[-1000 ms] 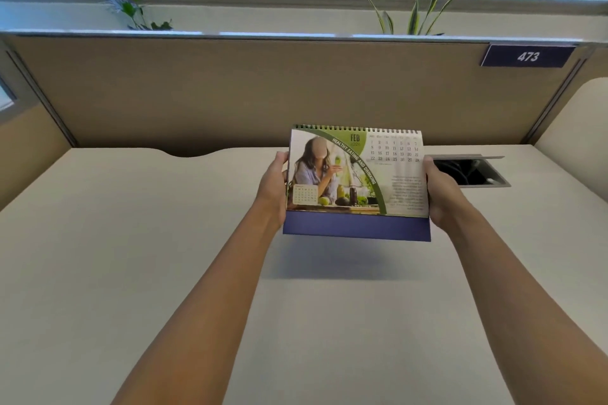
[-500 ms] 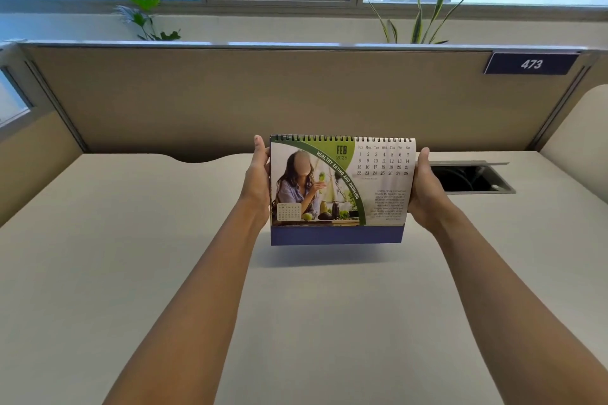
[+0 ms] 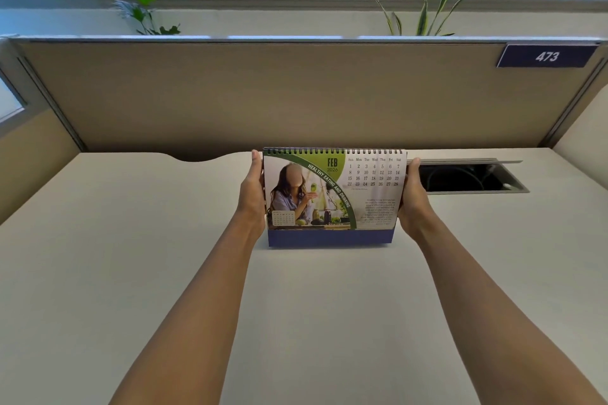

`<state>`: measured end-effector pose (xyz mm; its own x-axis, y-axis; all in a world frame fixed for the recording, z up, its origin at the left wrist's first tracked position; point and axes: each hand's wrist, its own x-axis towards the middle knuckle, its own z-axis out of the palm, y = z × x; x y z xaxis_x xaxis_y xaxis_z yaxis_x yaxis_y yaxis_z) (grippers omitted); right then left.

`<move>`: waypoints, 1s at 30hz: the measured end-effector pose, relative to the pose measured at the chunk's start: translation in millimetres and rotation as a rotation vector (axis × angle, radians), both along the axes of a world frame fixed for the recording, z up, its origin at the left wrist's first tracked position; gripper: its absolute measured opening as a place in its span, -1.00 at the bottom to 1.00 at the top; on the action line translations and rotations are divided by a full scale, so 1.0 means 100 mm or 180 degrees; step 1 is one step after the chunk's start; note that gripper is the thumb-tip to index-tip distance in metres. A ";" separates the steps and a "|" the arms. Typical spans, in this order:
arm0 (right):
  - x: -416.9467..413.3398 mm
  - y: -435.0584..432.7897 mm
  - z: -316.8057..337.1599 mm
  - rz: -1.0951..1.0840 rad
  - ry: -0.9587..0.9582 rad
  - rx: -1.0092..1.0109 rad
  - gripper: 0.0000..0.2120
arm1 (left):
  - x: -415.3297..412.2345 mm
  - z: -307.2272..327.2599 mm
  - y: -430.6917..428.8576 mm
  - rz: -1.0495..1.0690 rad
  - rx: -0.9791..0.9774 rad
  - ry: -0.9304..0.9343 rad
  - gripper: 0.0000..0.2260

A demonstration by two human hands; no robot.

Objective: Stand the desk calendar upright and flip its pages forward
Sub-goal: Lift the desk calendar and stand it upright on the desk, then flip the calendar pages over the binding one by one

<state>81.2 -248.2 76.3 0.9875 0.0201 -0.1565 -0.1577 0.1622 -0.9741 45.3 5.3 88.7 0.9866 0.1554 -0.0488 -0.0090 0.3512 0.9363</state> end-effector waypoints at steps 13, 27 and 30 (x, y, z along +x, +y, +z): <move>-0.08 0.12 -0.07 -0.0485 0.0013 -0.0354 -0.46 | -0.09 -0.07 -0.06 0.0958 0.0336 0.0354 -0.72; -0.46 -0.02 -0.32 -0.1267 -0.0546 -0.1071 -0.77 | -0.20 0.22 0.01 0.1827 0.1607 -0.0690 -0.80; -0.58 -0.01 -0.42 -0.1419 -0.0513 -0.1221 -0.80 | -0.24 0.30 -0.01 0.1741 0.2102 -0.1073 -0.78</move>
<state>22.9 -249.1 33.8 0.8996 -0.4291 0.0814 -0.0011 -0.1886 -0.9820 21.6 4.7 118.9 0.7135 0.4985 0.4924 -0.3251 -0.3871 0.8628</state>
